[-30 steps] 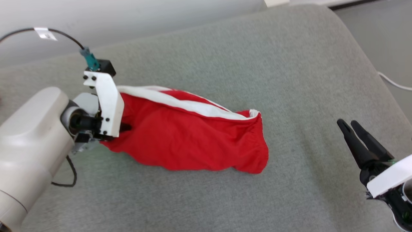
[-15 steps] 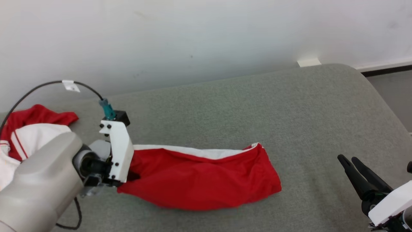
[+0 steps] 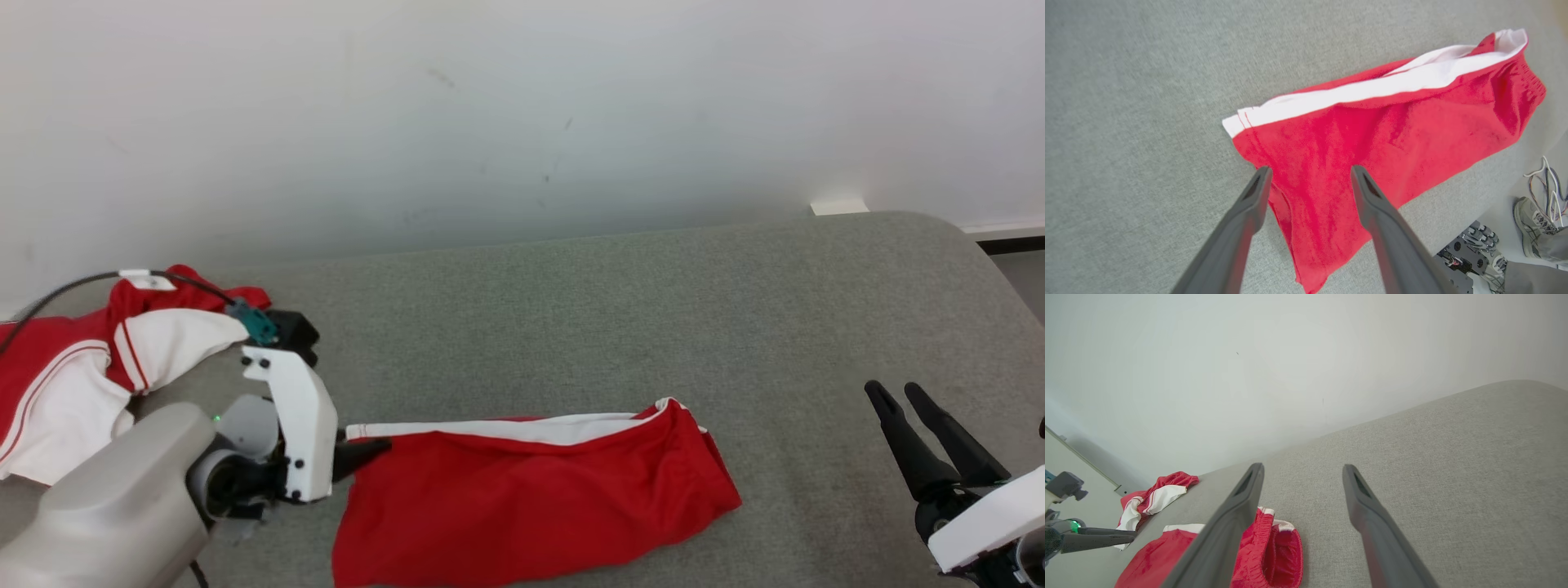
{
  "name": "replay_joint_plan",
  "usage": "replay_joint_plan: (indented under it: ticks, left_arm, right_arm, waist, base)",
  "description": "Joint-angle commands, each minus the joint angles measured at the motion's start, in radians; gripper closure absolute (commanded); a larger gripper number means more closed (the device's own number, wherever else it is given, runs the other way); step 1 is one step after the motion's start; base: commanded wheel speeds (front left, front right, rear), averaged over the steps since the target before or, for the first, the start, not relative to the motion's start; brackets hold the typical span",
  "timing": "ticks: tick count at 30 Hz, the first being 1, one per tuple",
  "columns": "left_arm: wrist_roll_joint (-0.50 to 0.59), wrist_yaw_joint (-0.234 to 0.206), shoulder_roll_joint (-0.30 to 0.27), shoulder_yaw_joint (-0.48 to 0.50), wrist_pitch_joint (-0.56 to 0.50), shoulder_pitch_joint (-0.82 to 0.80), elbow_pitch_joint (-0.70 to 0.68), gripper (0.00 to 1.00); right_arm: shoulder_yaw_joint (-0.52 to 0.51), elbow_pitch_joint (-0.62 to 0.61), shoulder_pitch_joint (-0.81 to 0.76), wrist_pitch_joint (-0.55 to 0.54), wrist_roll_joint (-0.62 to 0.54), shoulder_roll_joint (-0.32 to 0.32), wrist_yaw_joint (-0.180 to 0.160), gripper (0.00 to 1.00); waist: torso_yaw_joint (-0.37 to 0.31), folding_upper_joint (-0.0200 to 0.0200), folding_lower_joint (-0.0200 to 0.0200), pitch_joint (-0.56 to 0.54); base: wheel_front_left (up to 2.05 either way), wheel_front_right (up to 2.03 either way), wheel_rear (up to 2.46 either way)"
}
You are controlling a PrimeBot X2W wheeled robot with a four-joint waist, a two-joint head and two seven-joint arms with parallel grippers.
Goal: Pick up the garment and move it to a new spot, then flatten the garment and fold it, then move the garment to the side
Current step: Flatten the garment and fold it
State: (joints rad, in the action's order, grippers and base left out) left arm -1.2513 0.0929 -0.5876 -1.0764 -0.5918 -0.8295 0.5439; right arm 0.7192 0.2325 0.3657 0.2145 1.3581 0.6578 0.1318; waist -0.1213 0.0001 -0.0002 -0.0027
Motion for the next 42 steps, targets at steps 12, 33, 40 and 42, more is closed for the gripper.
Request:
replay_joint_plan:
  ticks: [12, 33, 40, 42]
  left_arm:
    - [0.224, -0.230, -0.091, 0.159, 0.700, 0.165, -0.254, 0.00]
    - [0.753, -0.263, 0.319, 0.761, 0.856, 0.787, -0.517, 0.00]
    - [0.872, -0.175, 0.412, 0.807, 0.856, 0.798, -0.449, 0.00]
    - [0.890, -0.151, 0.435, 0.825, 0.856, 0.798, -0.431, 0.00]
  right_arm:
    - [-0.412, 0.044, -0.140, 0.050, -0.458, -0.239, -0.002, 0.00]
    - [-0.603, 0.175, -0.239, -0.015, -0.992, -0.551, -0.002, 0.00]
    - [-0.648, 0.365, -0.146, -0.041, -1.061, -0.589, -0.002, 0.00]
    - [-0.659, 0.410, -0.123, -0.040, -1.067, -0.592, -0.002, 0.00]
  waist:
    - [0.071, -0.0001, 0.0002, -0.025]
    - [0.165, -0.0001, 0.0002, -0.016]
    - [0.192, -0.0001, 0.0002, -0.006]
    - [0.199, -0.0001, 0.0002, -0.003]
  base:
    - [0.00, 0.00, 0.00]
    - [0.00, 0.00, 0.00]
    - [0.00, 0.00, 0.00]
    - [0.00, 0.00, 0.00]
